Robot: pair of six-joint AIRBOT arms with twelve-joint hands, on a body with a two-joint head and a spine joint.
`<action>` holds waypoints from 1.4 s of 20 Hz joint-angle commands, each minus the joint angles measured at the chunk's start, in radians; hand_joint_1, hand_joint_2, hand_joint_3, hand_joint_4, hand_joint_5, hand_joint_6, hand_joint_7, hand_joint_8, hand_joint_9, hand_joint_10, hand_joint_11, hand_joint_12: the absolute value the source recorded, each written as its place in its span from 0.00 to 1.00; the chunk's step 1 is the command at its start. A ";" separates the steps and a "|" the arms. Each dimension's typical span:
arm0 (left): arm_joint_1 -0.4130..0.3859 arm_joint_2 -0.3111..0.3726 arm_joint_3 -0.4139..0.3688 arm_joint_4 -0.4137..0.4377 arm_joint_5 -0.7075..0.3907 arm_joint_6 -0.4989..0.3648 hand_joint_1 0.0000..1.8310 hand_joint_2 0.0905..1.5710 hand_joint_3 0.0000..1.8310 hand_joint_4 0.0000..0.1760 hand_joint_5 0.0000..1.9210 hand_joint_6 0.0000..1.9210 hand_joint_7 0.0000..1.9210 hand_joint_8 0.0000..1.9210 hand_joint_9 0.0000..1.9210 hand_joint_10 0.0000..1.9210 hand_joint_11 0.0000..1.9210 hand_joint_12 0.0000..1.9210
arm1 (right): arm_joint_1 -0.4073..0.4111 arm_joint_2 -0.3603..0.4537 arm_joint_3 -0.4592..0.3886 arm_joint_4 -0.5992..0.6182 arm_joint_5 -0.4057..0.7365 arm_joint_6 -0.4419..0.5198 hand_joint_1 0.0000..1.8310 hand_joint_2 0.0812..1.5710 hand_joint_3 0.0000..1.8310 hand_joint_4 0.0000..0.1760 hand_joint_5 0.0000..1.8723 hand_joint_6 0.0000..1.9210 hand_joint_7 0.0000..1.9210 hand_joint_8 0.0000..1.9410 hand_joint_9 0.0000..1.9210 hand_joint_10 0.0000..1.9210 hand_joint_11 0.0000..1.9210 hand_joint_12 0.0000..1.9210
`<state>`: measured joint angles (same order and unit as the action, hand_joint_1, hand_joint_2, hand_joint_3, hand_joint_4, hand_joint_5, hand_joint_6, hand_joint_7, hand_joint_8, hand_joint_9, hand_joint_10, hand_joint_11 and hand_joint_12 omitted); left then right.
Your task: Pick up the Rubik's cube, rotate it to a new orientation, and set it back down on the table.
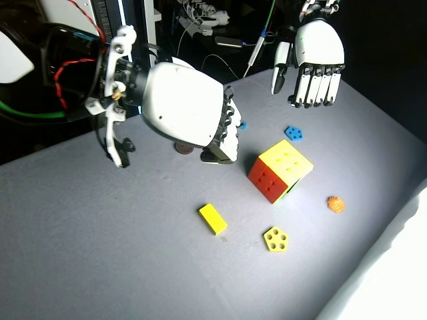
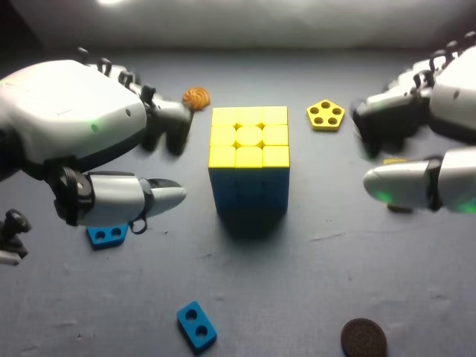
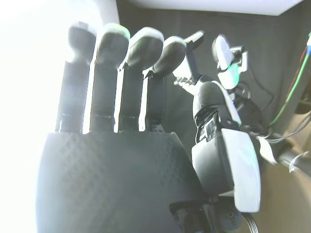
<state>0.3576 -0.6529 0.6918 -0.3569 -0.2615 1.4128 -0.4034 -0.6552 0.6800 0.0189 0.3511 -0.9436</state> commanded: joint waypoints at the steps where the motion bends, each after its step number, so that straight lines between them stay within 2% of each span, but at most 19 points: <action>1: -0.018 0.001 0.004 -0.021 -0.108 0.021 0.13 0.86 0.01 0.00 0.14 0.00 0.18 0.00 0.20 0.01 0.00 0.50 | 0.006 0.008 0.001 0.030 0.131 -0.021 0.00 0.82 0.00 0.00 0.12 0.04 0.17 0.00 0.12 0.10 0.00 0.51; 2: -0.024 0.001 0.004 -0.058 -0.108 0.047 0.13 0.85 0.00 0.00 0.13 0.00 0.19 0.00 0.19 0.01 0.00 0.49 | 0.000 0.009 0.003 0.043 0.130 -0.031 0.00 0.81 0.00 0.00 0.12 0.03 0.15 0.00 0.10 0.08 0.00 0.41; 4: -0.034 -0.001 0.005 -0.115 -0.108 0.098 0.14 0.85 0.00 0.00 0.12 0.00 0.18 0.00 0.18 0.00 0.00 0.45 | -0.004 0.012 0.004 0.097 0.135 -0.089 0.00 0.81 0.00 0.00 0.12 0.02 0.15 0.00 0.10 0.05 0.00 0.34; 5: -0.048 -0.008 0.007 -0.167 -0.108 0.149 0.13 0.85 0.00 0.00 0.11 0.00 0.16 0.00 0.17 0.00 0.00 0.43 | -0.019 0.015 0.004 0.102 0.168 -0.103 0.00 0.81 0.00 0.00 0.11 0.01 0.14 0.00 0.10 0.04 0.00 0.28; 6: -0.058 -0.013 0.007 -0.220 -0.108 0.203 0.14 0.85 0.00 0.00 0.10 0.00 0.15 0.00 0.15 0.00 0.00 0.40 | -0.034 0.015 0.004 0.102 0.200 -0.118 0.00 0.81 0.00 0.00 0.09 0.00 0.12 0.01 0.08 0.02 0.00 0.17; 8: -0.074 -0.026 0.007 -0.349 -0.108 0.326 0.12 0.85 0.00 0.00 0.09 0.00 0.13 0.00 0.14 0.00 0.00 0.37 | -0.065 0.014 0.004 0.102 0.280 -0.145 0.00 0.82 0.00 0.00 0.06 0.00 0.09 0.00 0.06 0.01 0.00 0.04; 9: -0.085 -0.041 0.013 -0.447 -0.108 0.410 0.13 0.85 0.00 0.00 0.09 0.00 0.13 0.00 0.13 0.00 0.00 0.38 | -0.075 0.015 0.004 0.102 0.327 -0.145 0.01 0.81 0.00 0.00 0.05 0.00 0.10 0.00 0.07 0.01 0.00 0.05; 11: -0.096 -0.076 0.026 -0.539 -0.110 0.492 0.13 0.85 0.00 0.00 0.07 0.00 0.11 0.00 0.12 0.00 0.00 0.37 | -0.076 0.015 0.004 0.116 0.331 -0.147 0.01 0.80 0.00 0.00 0.07 0.01 0.10 0.00 0.08 0.01 0.00 0.07; 12: -0.098 -0.089 0.032 -0.555 -0.117 0.510 0.14 0.84 0.00 0.00 0.07 0.00 0.11 0.00 0.11 0.00 0.00 0.37 | -0.076 0.015 0.004 0.118 0.324 -0.148 0.02 0.80 0.00 0.00 0.08 0.01 0.11 0.00 0.09 0.01 0.00 0.06; 14: -0.099 -0.136 0.044 -0.615 -0.152 0.562 0.15 0.82 0.00 0.00 0.04 0.00 0.07 0.00 0.08 0.00 0.00 0.28 | -0.077 0.017 0.004 0.120 0.308 -0.149 0.00 0.79 0.00 0.00 0.06 0.00 0.10 0.00 0.07 0.00 0.00 0.00; 17: -0.084 -0.191 0.061 -0.667 -0.213 0.580 0.15 0.79 0.00 0.00 0.00 0.00 0.02 0.00 0.04 0.00 0.00 0.18 | -0.091 0.020 0.004 0.120 0.321 -0.148 0.01 0.78 0.00 0.00 0.03 0.00 0.07 0.00 0.04 0.00 0.00 0.00; 19: -0.080 -0.217 0.074 -0.686 -0.230 0.585 0.19 0.76 0.00 0.00 0.00 0.00 0.01 0.00 0.03 0.00 0.00 0.17 | -0.096 0.026 0.003 0.120 0.321 -0.148 0.02 0.78 0.00 0.00 0.01 0.00 0.05 0.00 0.04 0.00 0.00 0.00; 20: -0.081 -0.231 0.081 -0.720 -0.233 0.610 0.25 0.75 0.00 0.00 0.00 0.00 0.00 0.00 0.02 0.00 0.00 0.15 | -0.096 0.028 0.002 0.120 0.319 -0.148 0.03 0.77 0.00 0.00 0.02 0.00 0.06 0.00 0.04 0.00 0.00 0.00; 23: -0.081 -0.263 0.083 -0.839 -0.273 0.707 0.34 0.69 0.00 0.00 0.00 0.00 0.00 0.00 0.02 0.00 0.00 0.19 | -0.107 0.028 0.000 0.120 0.322 -0.144 0.04 0.77 0.00 0.00 0.02 0.00 0.06 0.00 0.04 0.00 0.00 0.00; 25: -0.081 -0.281 0.090 -0.886 -0.281 0.741 0.38 0.67 0.00 0.00 0.00 0.00 0.00 0.00 0.01 0.00 0.00 0.19 | -0.107 0.027 0.000 0.120 0.325 -0.143 0.03 0.77 0.00 0.00 0.02 0.00 0.06 0.00 0.05 0.00 0.00 0.00; 28: -0.079 -0.311 0.115 -0.917 -0.282 0.744 0.45 0.63 0.00 0.00 0.00 0.00 0.00 0.00 0.00 0.00 0.00 0.13 | -0.111 0.024 -0.003 0.120 0.455 -0.138 0.04 0.77 0.00 0.00 0.02 0.00 0.06 0.00 0.05 0.00 0.00 0.00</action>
<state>0.2848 -0.9714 0.8089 -1.3113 -0.4923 2.1540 -0.5247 -0.6342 0.6796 0.1417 0.6548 -1.0885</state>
